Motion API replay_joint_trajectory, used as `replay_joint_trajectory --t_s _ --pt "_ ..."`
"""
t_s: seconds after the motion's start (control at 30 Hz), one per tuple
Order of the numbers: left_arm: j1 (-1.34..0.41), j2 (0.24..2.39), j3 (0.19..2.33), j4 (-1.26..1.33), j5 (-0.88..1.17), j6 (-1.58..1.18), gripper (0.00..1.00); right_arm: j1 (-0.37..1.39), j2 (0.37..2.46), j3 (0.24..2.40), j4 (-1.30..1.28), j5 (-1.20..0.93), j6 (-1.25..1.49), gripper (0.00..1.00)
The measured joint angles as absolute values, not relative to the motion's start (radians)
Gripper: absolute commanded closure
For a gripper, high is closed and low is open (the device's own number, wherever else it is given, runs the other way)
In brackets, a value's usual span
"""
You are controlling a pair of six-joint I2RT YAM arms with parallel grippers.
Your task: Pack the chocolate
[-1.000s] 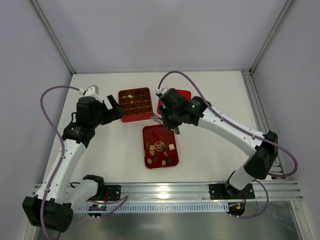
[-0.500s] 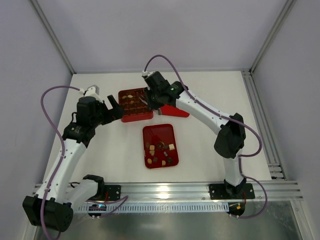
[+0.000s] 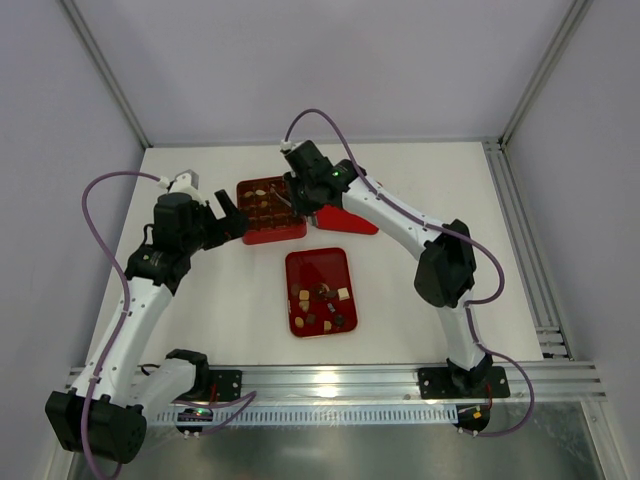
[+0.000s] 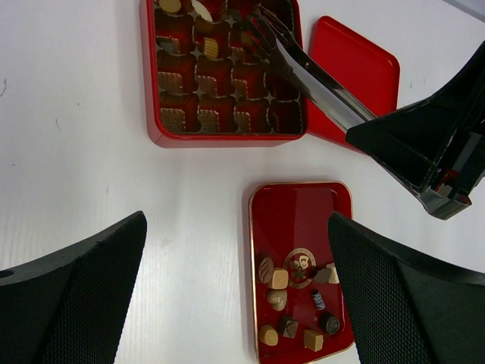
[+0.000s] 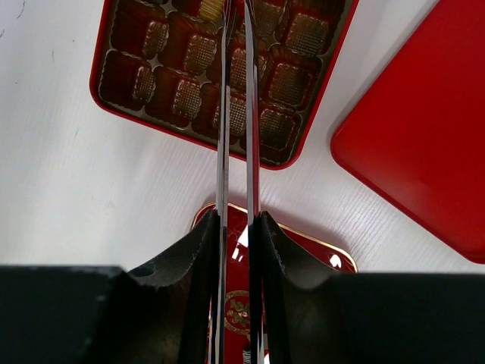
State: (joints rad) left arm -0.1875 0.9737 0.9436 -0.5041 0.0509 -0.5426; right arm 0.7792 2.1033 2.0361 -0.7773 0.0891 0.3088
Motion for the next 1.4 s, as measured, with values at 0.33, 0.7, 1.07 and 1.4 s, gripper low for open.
replay_joint_trajectory --t_s 0.33,0.7,1.07,1.4 --pt "-0.187 0.974 0.944 -0.504 0.054 -0.543 0.0 0.775 2.103 2.036 -0.77 0.083 0.314 0.78" --pt "-0.187 0.974 0.944 -0.504 0.054 -0.543 0.0 0.776 2.103 2.036 -0.77 0.083 0.316 0.78" --pt "-0.187 0.974 0.944 -0.504 0.054 -0.543 0.0 0.775 2.103 2.036 -0.764 0.083 0.317 0.77" --pt "-0.187 0.974 0.944 -0.504 0.054 -0.543 0.0 0.775 2.103 2.03 -0.762 0.083 0.318 0.73"
